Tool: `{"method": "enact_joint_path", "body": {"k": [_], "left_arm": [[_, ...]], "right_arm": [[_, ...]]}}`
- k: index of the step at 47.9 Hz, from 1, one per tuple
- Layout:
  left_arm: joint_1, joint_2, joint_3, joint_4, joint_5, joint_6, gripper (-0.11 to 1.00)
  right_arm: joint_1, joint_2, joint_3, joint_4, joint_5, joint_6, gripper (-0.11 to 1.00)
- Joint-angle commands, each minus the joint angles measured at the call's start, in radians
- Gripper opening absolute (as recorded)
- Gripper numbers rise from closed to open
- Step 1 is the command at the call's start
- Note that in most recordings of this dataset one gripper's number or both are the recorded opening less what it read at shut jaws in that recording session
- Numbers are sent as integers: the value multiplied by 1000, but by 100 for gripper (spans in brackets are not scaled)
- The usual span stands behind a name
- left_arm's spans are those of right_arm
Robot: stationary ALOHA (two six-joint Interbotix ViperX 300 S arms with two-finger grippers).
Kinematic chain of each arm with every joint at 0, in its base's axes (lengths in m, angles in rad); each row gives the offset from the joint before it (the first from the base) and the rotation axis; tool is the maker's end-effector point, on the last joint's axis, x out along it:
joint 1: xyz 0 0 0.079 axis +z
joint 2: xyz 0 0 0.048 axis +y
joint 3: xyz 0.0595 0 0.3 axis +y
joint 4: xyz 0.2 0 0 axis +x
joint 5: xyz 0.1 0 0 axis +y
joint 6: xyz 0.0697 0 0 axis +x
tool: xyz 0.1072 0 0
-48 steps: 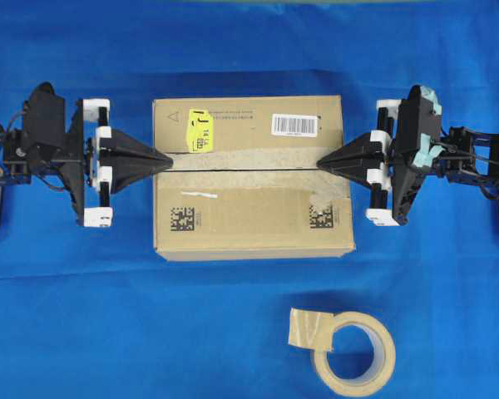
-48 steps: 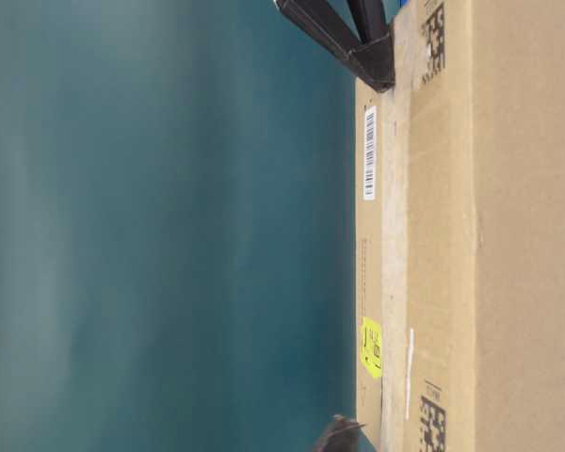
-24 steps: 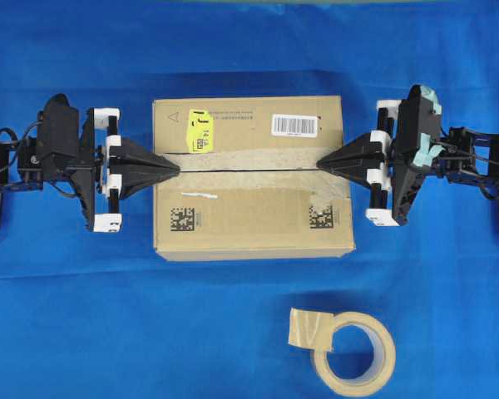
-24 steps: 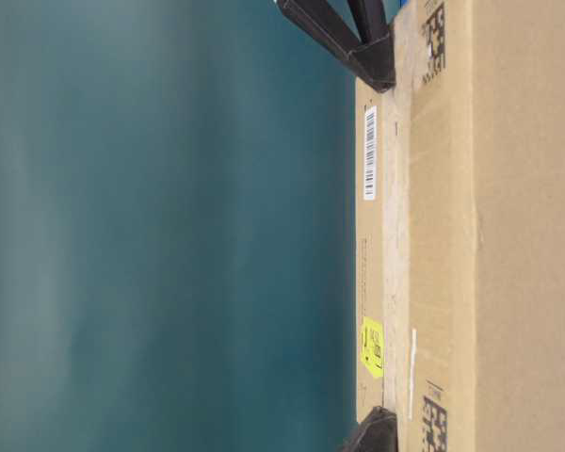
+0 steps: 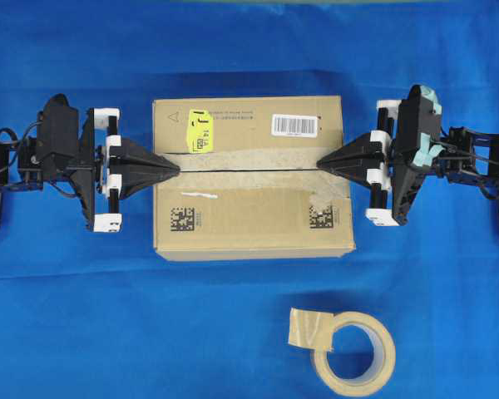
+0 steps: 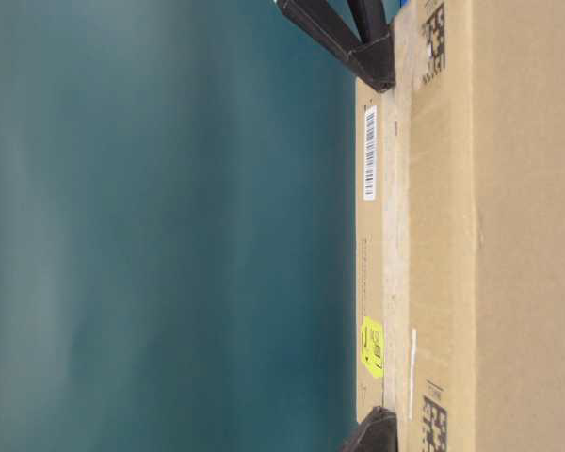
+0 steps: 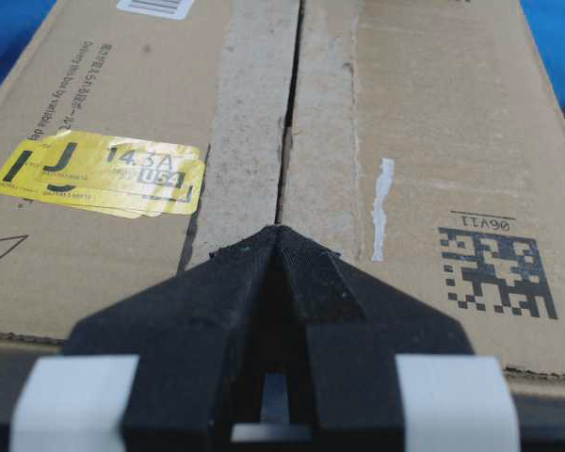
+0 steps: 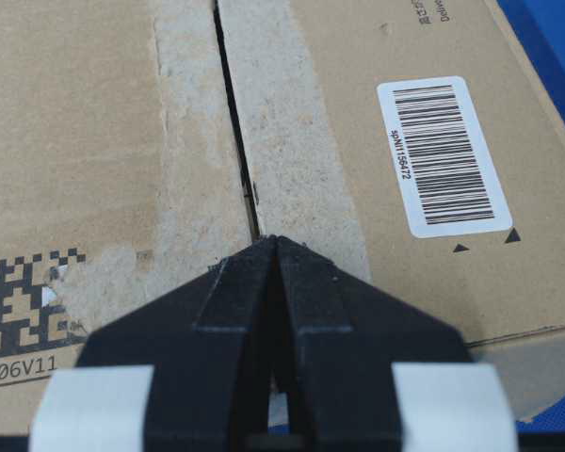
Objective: Close the cardboard box.
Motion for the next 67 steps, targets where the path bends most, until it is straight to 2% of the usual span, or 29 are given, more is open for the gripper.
{"method": "enact_joint_path", "body": {"k": [1,67], "left_arm": [[-3,-5,-11,2,-3,0,0],[-2,-3,-12,2,6,0,0]], "right_arm": [[-3,0,-9,3,0,2,0],[38,-29,-2,2,-2,2,0]]}}
